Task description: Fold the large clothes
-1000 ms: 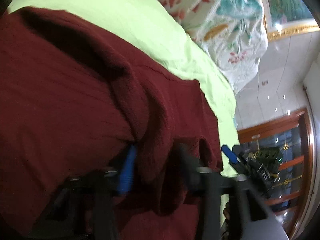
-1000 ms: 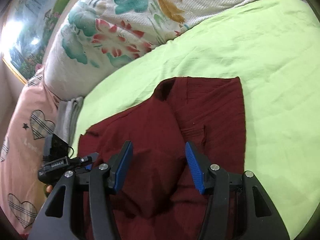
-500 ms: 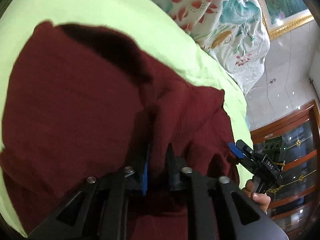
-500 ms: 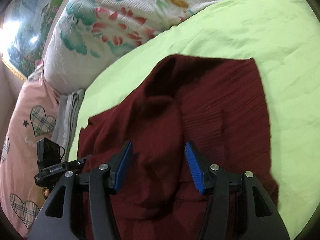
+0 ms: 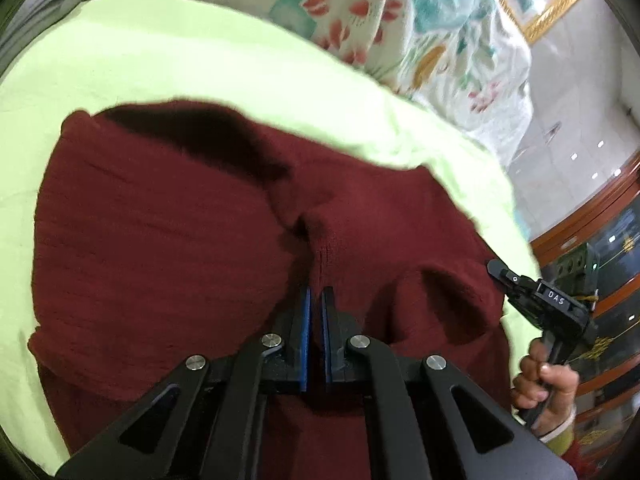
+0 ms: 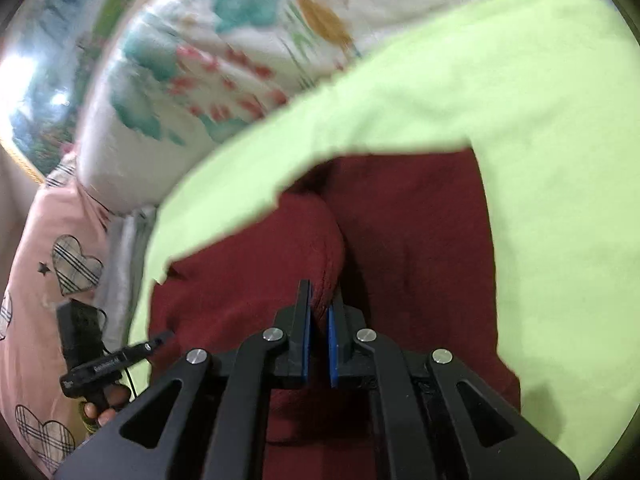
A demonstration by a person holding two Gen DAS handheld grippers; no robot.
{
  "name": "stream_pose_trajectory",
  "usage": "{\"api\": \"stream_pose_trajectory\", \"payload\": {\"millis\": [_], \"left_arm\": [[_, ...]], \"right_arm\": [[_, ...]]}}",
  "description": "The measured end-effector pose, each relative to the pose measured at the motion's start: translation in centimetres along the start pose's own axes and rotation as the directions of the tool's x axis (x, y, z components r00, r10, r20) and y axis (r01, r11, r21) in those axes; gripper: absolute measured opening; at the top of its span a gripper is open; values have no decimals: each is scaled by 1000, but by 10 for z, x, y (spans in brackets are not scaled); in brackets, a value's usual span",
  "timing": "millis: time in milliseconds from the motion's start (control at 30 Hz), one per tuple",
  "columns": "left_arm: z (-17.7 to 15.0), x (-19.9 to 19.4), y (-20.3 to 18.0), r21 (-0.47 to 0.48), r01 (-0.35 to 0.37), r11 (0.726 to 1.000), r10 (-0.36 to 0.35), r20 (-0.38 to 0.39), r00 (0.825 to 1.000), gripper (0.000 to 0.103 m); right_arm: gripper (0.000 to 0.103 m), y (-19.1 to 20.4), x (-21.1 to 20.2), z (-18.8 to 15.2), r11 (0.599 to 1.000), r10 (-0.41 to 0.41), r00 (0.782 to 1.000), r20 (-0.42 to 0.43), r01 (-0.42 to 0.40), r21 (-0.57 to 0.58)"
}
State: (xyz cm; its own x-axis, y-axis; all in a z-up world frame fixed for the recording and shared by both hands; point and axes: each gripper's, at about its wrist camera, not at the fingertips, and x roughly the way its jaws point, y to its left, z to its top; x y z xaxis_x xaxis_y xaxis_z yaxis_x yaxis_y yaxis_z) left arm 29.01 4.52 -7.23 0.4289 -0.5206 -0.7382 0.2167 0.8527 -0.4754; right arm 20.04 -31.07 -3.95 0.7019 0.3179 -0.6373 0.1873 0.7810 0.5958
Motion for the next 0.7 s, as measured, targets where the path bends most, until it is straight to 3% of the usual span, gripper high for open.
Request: {"api": "stream_pose_trajectory", "payload": {"millis": [133, 200, 267, 300, 400, 500, 600, 700], "left_arm": [[-9, 10, 6, -7, -16, 1000, 16, -15, 1000, 3], [-9, 4, 6, -7, -13, 1000, 13, -9, 1000, 3], [-10, 0, 7, 4, -25, 1000, 25, -9, 1000, 3], [-10, -5, 7, 11, -29, 1000, 29, -11, 1000, 3], [-8, -17, 4, 5, -20, 1000, 20, 4, 1000, 0], [-11, -39, -10, 23, 70, 997, -71, 65, 995, 0], [-17, -36, -34, 65, 154, 986, -158, 48, 986, 2], [-25, -11, -46, 97, 84, 992, -83, -18, 996, 4]], "right_arm": [[13, -9, 8, -14, 1000, 7, 999, -47, -6, 11], [24, -8, 2, -15, 1000, 10, 999, -38, -10, 9], [42, -4, -7, -14, 1000, -9, 1000, -4, 9, -6], [44, -1, -12, -12, 1000, -20, 1000, 17, 20, -19], [45, 11, -31, -12, 997, -40, 995, 88, 45, -55], [45, 25, -45, -15, 995, 13, 992, 129, -1, -95], [45, 39, -30, -22, 988, 67, 996, 50, -60, -140], [45, 41, -4, -32, 987, -47, 998, -32, 41, -154]]}}
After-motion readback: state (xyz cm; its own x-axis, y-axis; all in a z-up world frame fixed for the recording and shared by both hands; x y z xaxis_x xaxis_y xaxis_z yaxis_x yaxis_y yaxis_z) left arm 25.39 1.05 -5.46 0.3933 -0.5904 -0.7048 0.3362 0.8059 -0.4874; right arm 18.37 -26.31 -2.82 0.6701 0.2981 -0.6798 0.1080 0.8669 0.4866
